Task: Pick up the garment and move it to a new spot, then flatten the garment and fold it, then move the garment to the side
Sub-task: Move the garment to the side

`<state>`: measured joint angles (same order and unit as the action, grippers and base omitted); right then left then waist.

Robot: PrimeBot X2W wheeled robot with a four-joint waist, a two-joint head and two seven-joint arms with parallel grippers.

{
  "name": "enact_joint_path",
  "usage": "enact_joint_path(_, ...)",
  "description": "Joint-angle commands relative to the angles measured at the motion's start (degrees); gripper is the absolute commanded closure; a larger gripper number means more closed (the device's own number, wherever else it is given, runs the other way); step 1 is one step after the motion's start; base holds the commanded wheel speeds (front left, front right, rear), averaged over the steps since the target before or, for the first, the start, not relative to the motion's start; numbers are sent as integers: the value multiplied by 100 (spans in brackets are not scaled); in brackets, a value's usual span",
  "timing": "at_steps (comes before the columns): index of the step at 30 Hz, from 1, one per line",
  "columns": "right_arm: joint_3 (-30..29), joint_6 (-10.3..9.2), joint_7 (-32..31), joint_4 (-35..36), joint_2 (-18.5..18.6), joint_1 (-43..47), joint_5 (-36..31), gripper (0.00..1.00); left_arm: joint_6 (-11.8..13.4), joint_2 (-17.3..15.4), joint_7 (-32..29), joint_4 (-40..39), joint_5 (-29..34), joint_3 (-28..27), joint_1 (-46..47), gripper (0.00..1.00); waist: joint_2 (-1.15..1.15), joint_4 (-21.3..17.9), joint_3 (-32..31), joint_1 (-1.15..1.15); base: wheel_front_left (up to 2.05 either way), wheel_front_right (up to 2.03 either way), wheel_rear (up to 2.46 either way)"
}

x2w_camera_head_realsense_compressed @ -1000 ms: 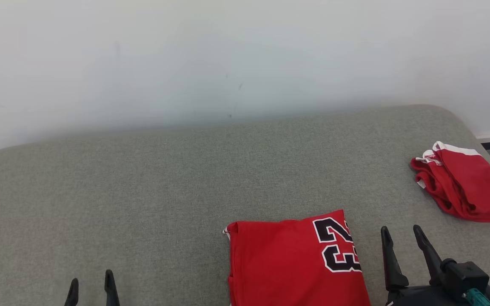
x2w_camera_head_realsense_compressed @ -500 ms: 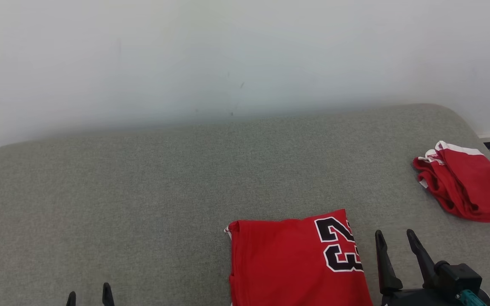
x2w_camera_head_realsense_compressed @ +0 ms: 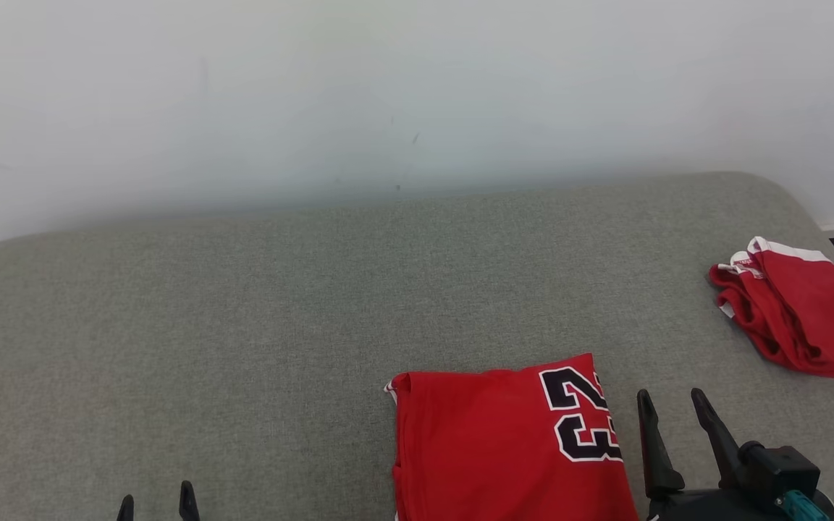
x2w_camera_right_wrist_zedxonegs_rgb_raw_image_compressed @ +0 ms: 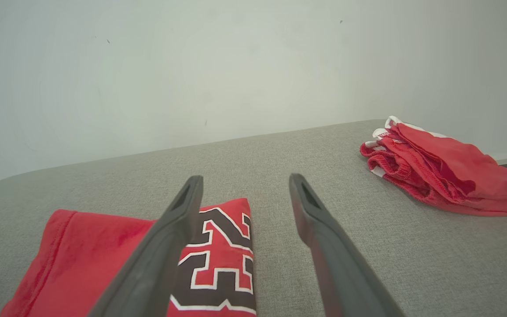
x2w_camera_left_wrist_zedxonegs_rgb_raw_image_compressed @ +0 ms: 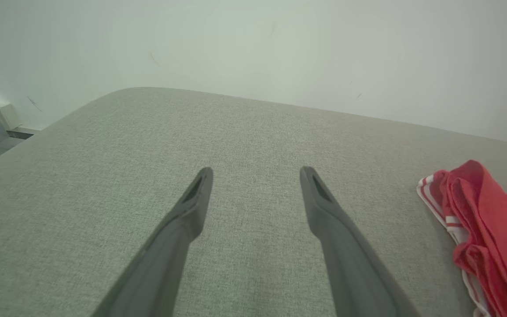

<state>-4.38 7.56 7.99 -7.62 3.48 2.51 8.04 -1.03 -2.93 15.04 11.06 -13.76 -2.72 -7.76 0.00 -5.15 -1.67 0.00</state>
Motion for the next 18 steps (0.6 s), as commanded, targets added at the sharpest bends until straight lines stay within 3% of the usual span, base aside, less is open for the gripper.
enact_joint_path(1,-29,-14,8,48,-32,-41,-8,0,-11,6,16,8,33,-18,57,0,0,8,11,0,0,0,0)
enact_joint_path(8,11,-14,-270,136,19,-119,-12,0,-7,6,16,-13,73,-14,50,0,0,33,23,0,0,0,0)
enact_joint_path(10,138,-14,-648,169,148,-164,113,0,-3,6,16,-10,80,6,51,0,0,46,21,0,0,0,0)
enact_joint_path(18,112,-13,-3669,303,660,-580,609,0,33,5,16,-70,91,76,81,0,0,118,77,0,0,0,0)
